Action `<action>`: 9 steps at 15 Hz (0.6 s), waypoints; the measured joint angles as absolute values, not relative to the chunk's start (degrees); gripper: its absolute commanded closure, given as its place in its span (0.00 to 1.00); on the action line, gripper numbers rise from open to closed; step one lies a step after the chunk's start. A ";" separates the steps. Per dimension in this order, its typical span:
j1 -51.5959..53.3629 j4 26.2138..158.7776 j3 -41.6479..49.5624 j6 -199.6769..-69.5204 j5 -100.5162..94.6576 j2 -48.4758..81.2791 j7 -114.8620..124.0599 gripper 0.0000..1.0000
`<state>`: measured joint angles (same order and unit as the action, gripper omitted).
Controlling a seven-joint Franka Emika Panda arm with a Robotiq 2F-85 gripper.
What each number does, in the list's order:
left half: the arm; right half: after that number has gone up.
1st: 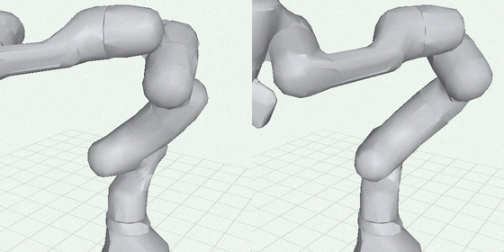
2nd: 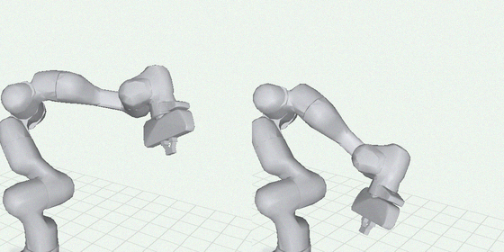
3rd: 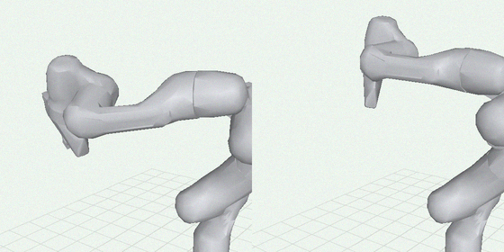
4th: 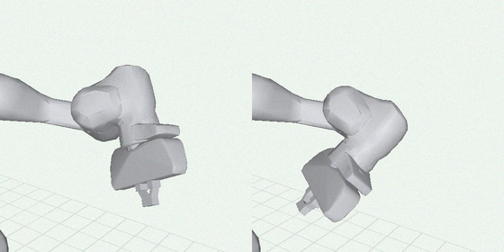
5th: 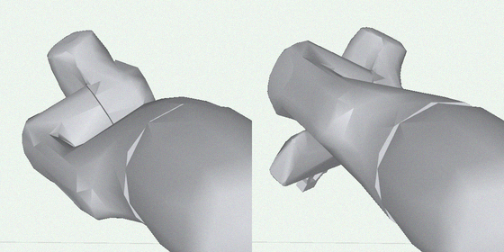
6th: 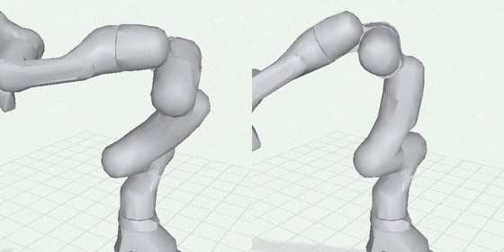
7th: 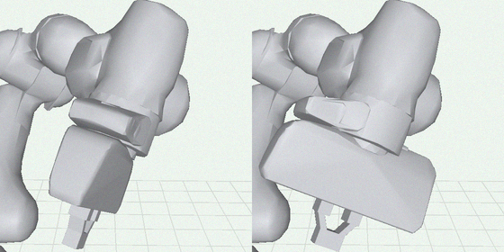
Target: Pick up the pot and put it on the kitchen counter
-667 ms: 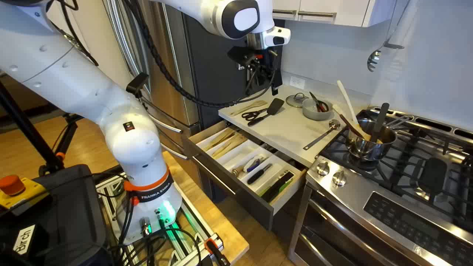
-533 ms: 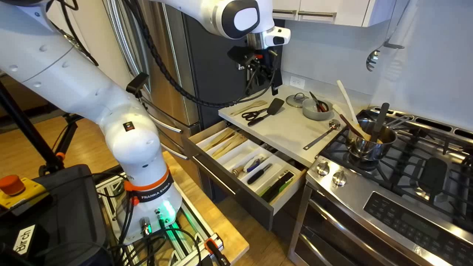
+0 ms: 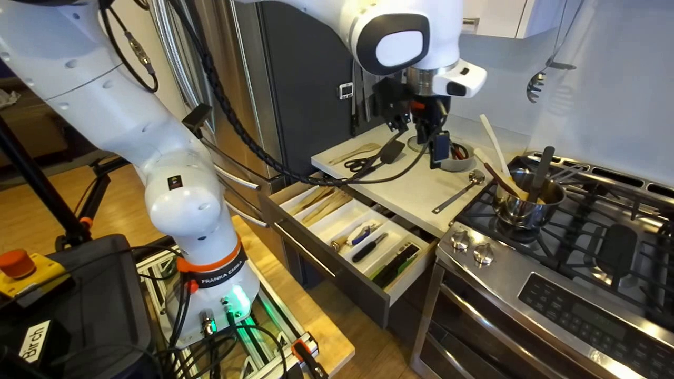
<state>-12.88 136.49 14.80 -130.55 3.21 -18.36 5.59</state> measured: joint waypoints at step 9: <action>-14.66 118.75 21.15 -124.16 17.06 -3.07 1.93 0.00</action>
<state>-14.66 118.75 21.15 -124.16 17.06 -3.07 1.93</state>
